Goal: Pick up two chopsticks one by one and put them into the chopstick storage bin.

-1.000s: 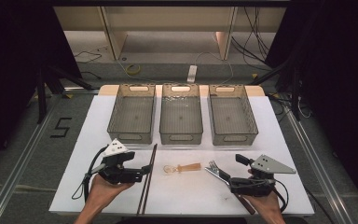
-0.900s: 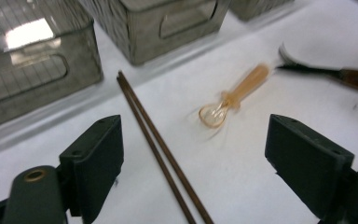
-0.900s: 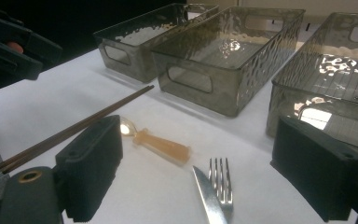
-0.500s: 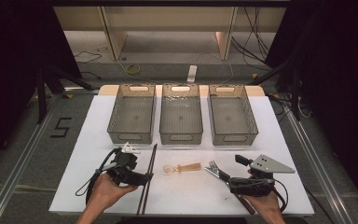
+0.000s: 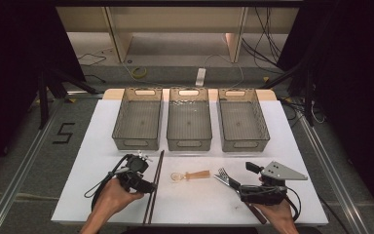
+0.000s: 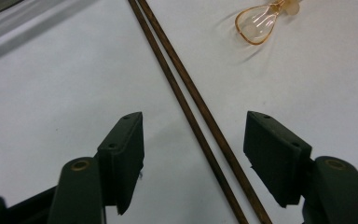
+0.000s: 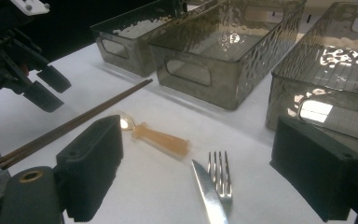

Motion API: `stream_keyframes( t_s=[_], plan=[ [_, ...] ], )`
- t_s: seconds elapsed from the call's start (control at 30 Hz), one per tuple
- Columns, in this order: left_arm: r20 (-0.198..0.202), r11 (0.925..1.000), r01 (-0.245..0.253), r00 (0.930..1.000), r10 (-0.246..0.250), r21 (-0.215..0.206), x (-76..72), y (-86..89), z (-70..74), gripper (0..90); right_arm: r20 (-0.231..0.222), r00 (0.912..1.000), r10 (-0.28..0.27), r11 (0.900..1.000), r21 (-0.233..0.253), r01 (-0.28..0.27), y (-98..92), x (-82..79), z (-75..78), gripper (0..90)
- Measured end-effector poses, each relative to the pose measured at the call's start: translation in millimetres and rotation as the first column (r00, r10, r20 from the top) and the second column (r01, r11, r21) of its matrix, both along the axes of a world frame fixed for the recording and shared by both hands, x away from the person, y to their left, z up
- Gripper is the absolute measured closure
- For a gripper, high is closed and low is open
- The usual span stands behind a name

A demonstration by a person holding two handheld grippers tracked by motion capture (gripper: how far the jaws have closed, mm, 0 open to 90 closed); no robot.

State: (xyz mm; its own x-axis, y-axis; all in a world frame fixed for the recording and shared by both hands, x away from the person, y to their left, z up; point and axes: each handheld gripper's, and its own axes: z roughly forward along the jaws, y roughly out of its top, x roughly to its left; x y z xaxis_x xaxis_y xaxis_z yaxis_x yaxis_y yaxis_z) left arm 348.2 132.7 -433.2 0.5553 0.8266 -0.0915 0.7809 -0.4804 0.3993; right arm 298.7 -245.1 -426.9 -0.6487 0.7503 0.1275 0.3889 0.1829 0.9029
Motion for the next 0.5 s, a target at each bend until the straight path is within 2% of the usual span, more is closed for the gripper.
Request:
stream_keyframes(
  t_s=[0.1,0.2,0.3,0.5],
  plan=[
    [-0.027,0.9996,0.016,0.9995,-0.016,0.022,4.6,-5.5,-2.1,39.3,-0.001,1.0000,0.001,1.000,0.000,-0.001,0.3,-0.2,0.2,17.1],
    [-0.043,0.9983,0.026,0.9988,-0.024,0.052,7.4,-10.8,-5.4,44.4,-0.003,1.0000,0.007,1.000,-0.004,-0.007,0.6,-0.5,0.1,17.1],
    [-0.066,0.9976,0.038,0.9973,-0.034,0.058,8.8,-13.2,-9.7,47.7,-0.004,0.9999,0.012,1.000,-0.003,-0.012,0.9,-0.5,0.0,17.1],
    [-0.079,0.9949,0.038,0.9964,-0.031,0.093,10.2,-11.1,-16.3,55.6,-0.003,0.9998,0.019,1.000,-0.013,-0.019,2.7,-1.4,0.2,17.3]
  ],
)
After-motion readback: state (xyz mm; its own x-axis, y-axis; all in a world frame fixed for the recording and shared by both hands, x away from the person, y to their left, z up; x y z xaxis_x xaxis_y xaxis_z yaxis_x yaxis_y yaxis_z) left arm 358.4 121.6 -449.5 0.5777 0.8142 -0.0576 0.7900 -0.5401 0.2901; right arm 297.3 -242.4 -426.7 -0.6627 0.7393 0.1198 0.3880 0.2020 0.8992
